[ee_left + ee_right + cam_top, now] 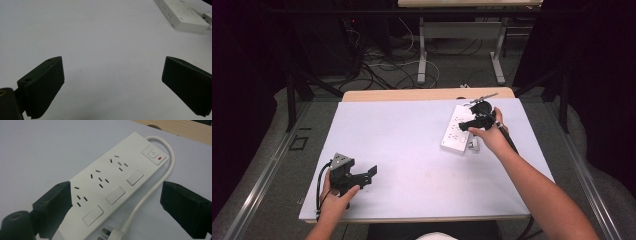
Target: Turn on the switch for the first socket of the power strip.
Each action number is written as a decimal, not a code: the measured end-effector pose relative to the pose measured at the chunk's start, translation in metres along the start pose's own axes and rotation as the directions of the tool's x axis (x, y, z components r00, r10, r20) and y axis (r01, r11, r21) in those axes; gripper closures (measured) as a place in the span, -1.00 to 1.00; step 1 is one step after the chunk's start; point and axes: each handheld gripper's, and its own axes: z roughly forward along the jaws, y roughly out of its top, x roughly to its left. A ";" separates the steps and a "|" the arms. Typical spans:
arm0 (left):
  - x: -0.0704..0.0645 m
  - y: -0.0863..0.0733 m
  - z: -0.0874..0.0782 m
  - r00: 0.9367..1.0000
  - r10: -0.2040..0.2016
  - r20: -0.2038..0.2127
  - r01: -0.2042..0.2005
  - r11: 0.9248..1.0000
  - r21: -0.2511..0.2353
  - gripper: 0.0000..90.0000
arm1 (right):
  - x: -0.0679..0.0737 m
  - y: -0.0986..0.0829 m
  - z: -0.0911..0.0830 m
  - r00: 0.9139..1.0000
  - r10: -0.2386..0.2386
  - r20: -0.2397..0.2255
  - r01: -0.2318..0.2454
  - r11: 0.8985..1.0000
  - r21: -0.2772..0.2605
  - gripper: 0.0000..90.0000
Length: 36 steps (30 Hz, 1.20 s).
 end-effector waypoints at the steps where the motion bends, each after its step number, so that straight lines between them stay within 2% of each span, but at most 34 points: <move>1: 0.000 0.000 0.000 1.000 0.000 0.000 0.000 1.000 -0.001 -0.91 | 0.000 -0.002 -0.001 1.000 -0.005 -0.003 0.005 1.000 0.000 -0.86; 8: -0.001 0.000 0.000 1.000 0.001 -0.001 -0.001 1.000 -0.004 -0.91 | 0.001 -0.011 -0.013 1.000 -0.005 -0.012 0.005 1.000 -0.012 -1.00; 14: -0.001 -0.001 0.000 1.000 0.003 -0.003 -0.003 1.000 0.001 -0.91 | 0.004 -0.023 -0.023 1.000 -0.013 -0.019 0.013 1.000 -0.018 -1.00; 22: -0.001 -0.001 0.000 1.000 0.005 0.000 -0.005 1.000 0.002 -0.94 | 0.007 -0.037 -0.039 0.999 -0.035 -0.036 0.033 0.998 -0.058 -1.00; 27: -0.002 -0.001 0.001 1.000 0.004 0.002 -0.004 1.000 -0.002 -0.96 | 0.009 -0.047 -0.047 0.998 -0.021 -0.054 0.017 0.998 -0.067 -1.00; 36: -0.003 -0.001 0.002 1.000 0.008 0.007 -0.008 1.000 0.003 -0.99 | 0.010 -0.066 -0.062 0.997 -0.029 -0.065 0.024 0.997 -0.076 -1.00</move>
